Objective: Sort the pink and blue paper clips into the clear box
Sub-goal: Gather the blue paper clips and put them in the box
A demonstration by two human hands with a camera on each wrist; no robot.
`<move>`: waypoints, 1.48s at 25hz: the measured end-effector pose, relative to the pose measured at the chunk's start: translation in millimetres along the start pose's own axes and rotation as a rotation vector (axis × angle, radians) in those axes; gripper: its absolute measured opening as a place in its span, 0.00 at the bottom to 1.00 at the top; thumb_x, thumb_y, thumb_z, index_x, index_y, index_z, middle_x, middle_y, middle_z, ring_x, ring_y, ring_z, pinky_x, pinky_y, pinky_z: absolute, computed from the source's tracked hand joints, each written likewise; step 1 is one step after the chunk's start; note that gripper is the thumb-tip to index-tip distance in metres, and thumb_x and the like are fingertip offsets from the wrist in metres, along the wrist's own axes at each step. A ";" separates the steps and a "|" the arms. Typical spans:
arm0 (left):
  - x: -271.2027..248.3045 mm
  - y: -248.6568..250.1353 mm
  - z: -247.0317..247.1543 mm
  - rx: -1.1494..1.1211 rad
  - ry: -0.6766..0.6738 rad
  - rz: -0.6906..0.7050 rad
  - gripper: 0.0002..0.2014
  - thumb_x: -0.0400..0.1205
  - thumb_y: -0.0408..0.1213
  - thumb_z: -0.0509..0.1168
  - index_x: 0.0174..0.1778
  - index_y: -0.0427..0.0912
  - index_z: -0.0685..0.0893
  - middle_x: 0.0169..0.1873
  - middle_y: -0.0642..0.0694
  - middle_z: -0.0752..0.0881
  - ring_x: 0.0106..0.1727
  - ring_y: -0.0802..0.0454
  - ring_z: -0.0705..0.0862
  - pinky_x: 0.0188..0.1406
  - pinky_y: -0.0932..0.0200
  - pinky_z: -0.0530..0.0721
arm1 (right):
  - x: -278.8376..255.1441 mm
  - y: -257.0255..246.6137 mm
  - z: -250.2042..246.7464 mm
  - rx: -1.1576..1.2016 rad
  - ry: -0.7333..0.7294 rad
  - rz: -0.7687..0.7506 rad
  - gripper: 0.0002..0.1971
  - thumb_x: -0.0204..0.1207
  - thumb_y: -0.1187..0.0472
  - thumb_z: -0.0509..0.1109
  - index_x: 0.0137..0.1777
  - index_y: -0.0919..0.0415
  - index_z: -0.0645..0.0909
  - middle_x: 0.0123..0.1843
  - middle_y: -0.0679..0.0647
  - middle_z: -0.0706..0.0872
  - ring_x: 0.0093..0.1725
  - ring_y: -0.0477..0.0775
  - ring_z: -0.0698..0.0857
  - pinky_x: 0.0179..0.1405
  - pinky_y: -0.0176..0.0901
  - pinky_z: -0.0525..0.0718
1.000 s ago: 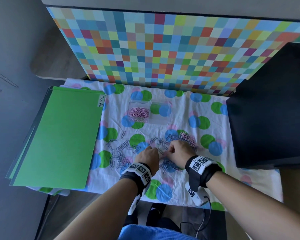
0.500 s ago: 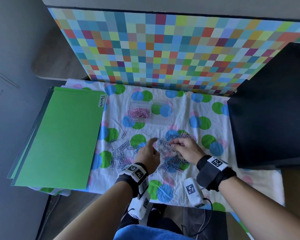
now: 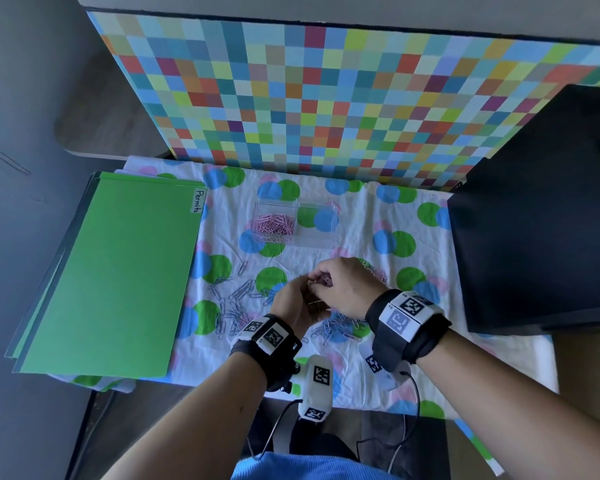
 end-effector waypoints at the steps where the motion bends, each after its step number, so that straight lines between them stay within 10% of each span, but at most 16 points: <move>1: 0.9 1.3 1.9 -0.023 -0.005 0.017 0.17 0.84 0.33 0.50 0.39 0.38 0.83 0.28 0.44 0.85 0.28 0.50 0.83 0.29 0.58 0.80 | -1.6 -3.9 -1.0 -0.034 -0.027 -0.018 0.11 0.76 0.61 0.70 0.56 0.60 0.86 0.48 0.53 0.90 0.47 0.49 0.87 0.47 0.35 0.82; 7: 9.3 6.8 -12.4 0.133 0.172 0.068 0.10 0.76 0.32 0.55 0.31 0.38 0.77 0.25 0.42 0.76 0.22 0.49 0.71 0.23 0.61 0.67 | -20.6 14.2 -16.7 0.145 0.113 -0.036 0.14 0.79 0.63 0.66 0.64 0.59 0.82 0.58 0.52 0.89 0.53 0.44 0.87 0.55 0.29 0.81; 10: -1.4 13.7 -14.0 1.038 0.213 0.260 0.12 0.80 0.37 0.56 0.31 0.41 0.76 0.27 0.41 0.77 0.29 0.42 0.74 0.29 0.57 0.68 | -32.3 46.8 -10.4 0.043 0.197 -0.007 0.10 0.77 0.66 0.67 0.53 0.57 0.87 0.51 0.50 0.90 0.47 0.45 0.87 0.52 0.39 0.85; 15: -21.1 -12.9 -24.9 1.935 -0.155 0.528 0.18 0.84 0.48 0.54 0.71 0.65 0.71 0.53 0.49 0.84 0.54 0.46 0.84 0.45 0.55 0.79 | -62.5 70.9 39.8 -0.331 0.008 -0.205 0.13 0.74 0.60 0.62 0.52 0.54 0.87 0.52 0.49 0.87 0.51 0.54 0.83 0.51 0.49 0.84; 22: -26.1 10.3 -69.1 1.987 -0.098 0.556 0.21 0.86 0.46 0.52 0.74 0.69 0.67 0.51 0.53 0.82 0.52 0.50 0.83 0.42 0.55 0.82 | -47.4 98.8 33.2 -0.423 0.016 -0.120 0.23 0.77 0.57 0.66 0.72 0.57 0.76 0.77 0.53 0.74 0.76 0.56 0.71 0.77 0.52 0.65; 30: -15.4 14.4 -37.7 1.873 0.033 0.627 0.13 0.84 0.46 0.57 0.62 0.55 0.79 0.56 0.53 0.83 0.52 0.50 0.85 0.45 0.56 0.82 | -51.4 84.9 25.1 -0.325 0.199 -0.146 0.03 0.70 0.61 0.74 0.42 0.57 0.84 0.44 0.49 0.85 0.44 0.53 0.84 0.44 0.47 0.83; 37: 4.5 10.8 -31.0 1.915 0.056 0.516 0.08 0.84 0.44 0.59 0.53 0.48 0.81 0.52 0.49 0.83 0.50 0.47 0.84 0.41 0.55 0.81 | -61.5 91.1 45.6 -0.371 0.069 -0.069 0.02 0.71 0.60 0.71 0.39 0.57 0.84 0.40 0.49 0.83 0.43 0.53 0.81 0.43 0.44 0.79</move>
Point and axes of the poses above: each hand's wrist, its own x-axis towards the middle knuckle, its own z-axis out of the palm, y = z × x, the point moved 4 cm from there along x, towards the middle knuckle
